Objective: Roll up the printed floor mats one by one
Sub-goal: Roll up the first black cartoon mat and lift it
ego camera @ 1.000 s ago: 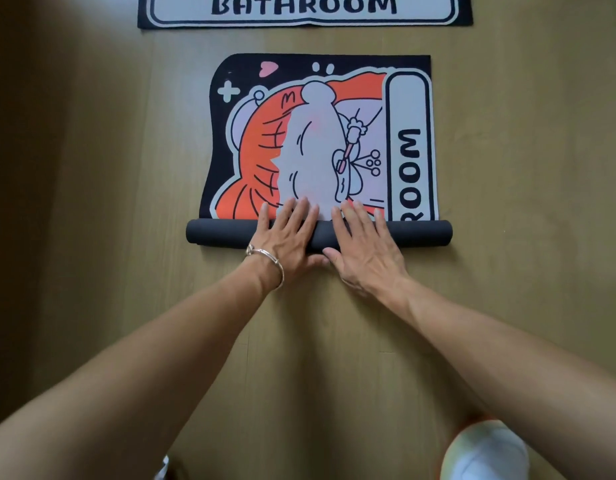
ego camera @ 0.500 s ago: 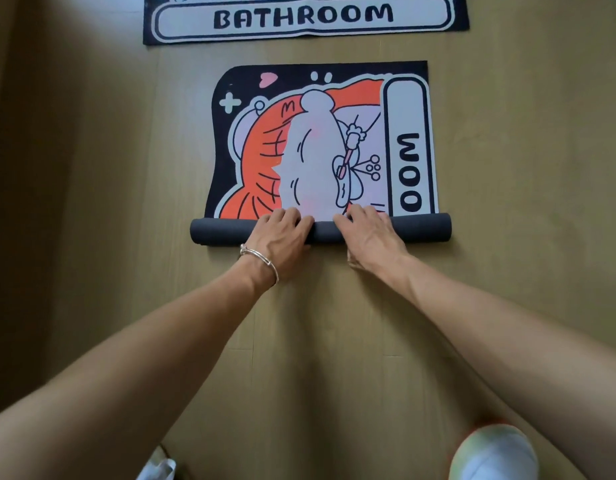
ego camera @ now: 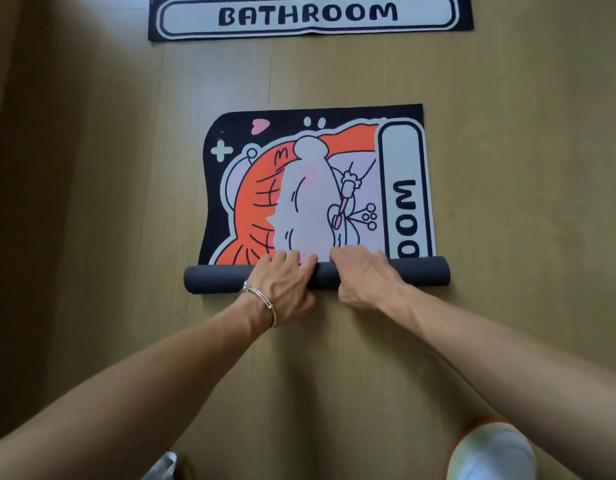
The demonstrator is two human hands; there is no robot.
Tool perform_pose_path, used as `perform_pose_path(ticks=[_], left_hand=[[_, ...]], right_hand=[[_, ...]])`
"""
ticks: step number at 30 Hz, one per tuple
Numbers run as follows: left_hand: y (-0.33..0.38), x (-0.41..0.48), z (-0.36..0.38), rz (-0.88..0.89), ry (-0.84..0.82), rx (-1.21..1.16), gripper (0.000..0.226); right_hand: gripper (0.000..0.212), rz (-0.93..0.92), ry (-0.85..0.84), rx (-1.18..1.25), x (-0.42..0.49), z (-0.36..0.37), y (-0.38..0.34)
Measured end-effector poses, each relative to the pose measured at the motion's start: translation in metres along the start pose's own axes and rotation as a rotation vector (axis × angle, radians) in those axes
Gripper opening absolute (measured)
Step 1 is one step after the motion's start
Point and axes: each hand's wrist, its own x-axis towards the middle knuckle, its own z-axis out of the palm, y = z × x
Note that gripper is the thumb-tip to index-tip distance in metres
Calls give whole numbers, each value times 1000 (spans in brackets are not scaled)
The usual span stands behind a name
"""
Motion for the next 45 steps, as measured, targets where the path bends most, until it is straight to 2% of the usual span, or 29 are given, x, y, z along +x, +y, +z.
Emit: perform_pose_path(ticks=[5, 8, 11, 15, 18, 22, 24, 27, 32, 35, 38, 42, 45], left_hand=[[4, 3, 5, -45, -23, -10, 60], [6, 2, 7, -44, -26, 15, 68], [5, 0, 12, -53, 39, 17, 75], [-6, 1, 23, 16, 239, -13, 76], [-15, 2, 30, 85, 284, 72, 77], [-21, 12, 24, 42, 319, 109, 79], [-22, 16, 10, 23, 250, 148, 82], [-22, 23, 0, -18, 97, 171, 82], [-22, 32, -7, -62, 51, 111, 83], [-23, 33, -12, -42, 63, 104, 79], [-30, 33, -19, -43, 65, -52, 65], [-36, 28, -25, 45, -45, -117, 54], [-35, 27, -21, 104, -40, -82, 49]], right_hand=[[75, -141, 192, -272, -7, 32, 8], [96, -108, 257, -300, -9, 41, 7], [95, -88, 185, -316, -9, 39, 3], [87, -41, 136, -301, 1, 24, 3], [94, -9, 109, -274, 14, 10, 3], [102, 17, 70, -259, 23, -2, 3], [99, 4, 87, -248, 23, -5, 3], [81, -81, 208, -255, 18, -3, 4], [75, -95, 232, -304, 11, 11, 8], [53, -73, 244, -250, 14, 6, 5], [35, -53, 200, -168, 20, -7, 3], [29, -40, 115, -70, 18, -14, 2], [35, -75, 172, -141, 11, -2, 3]])
